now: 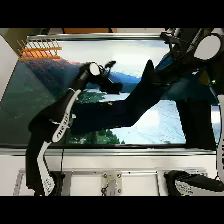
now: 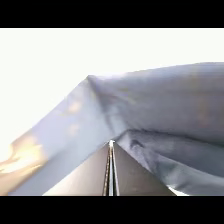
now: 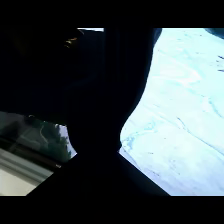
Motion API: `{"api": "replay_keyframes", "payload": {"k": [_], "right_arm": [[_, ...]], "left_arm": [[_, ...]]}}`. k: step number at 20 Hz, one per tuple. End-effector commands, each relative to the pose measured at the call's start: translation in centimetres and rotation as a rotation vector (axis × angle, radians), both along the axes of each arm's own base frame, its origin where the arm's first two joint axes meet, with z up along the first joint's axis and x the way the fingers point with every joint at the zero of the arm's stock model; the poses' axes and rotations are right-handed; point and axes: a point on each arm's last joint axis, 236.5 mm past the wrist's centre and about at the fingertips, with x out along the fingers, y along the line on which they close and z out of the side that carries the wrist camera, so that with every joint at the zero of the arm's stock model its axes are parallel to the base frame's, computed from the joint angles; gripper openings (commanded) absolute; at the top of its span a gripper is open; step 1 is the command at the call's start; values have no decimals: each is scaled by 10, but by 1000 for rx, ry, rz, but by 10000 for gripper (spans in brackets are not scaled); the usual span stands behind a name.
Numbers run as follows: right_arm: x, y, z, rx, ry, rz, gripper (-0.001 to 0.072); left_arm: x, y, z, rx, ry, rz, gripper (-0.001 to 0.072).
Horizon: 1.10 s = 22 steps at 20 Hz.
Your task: Fold the clothes and pants, and hang the long-sleeved shirts on hangers.
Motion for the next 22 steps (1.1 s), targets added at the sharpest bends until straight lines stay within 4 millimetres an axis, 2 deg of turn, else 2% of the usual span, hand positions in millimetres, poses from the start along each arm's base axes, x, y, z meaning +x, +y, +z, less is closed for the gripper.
{"api": "replay_keyframes", "payload": {"k": [1,5,8,10,13,16,17,19,20,22], "right_arm": [[-3,47,2,70,-4,31,13],[-6,122,-11,182,13,101,13],[-10,178,-35,234,30,155,13],[-13,213,-57,256,42,181,13],[-15,260,-100,271,49,202,14],[-16,306,-141,320,52,190,30],[-17,321,-151,349,54,181,123],[-28,355,-156,434,37,211,600],[-39,368,-151,468,7,282,660],[-46,370,-132,505,-4,331,654]], "left_arm": [[38,68,51,-30,-98,139,7],[57,157,100,-9,-191,278,7],[57,223,130,69,-253,364,7],[53,254,147,93,-276,410,7],[47,283,166,101,-302,458,7],[45,294,175,101,-318,481,7],[45,294,175,101,-318,481,7],[46,293,175,98,-322,480,7],[48,290,177,93,-328,479,7],[49,289,178,94,-338,471,7]]}}
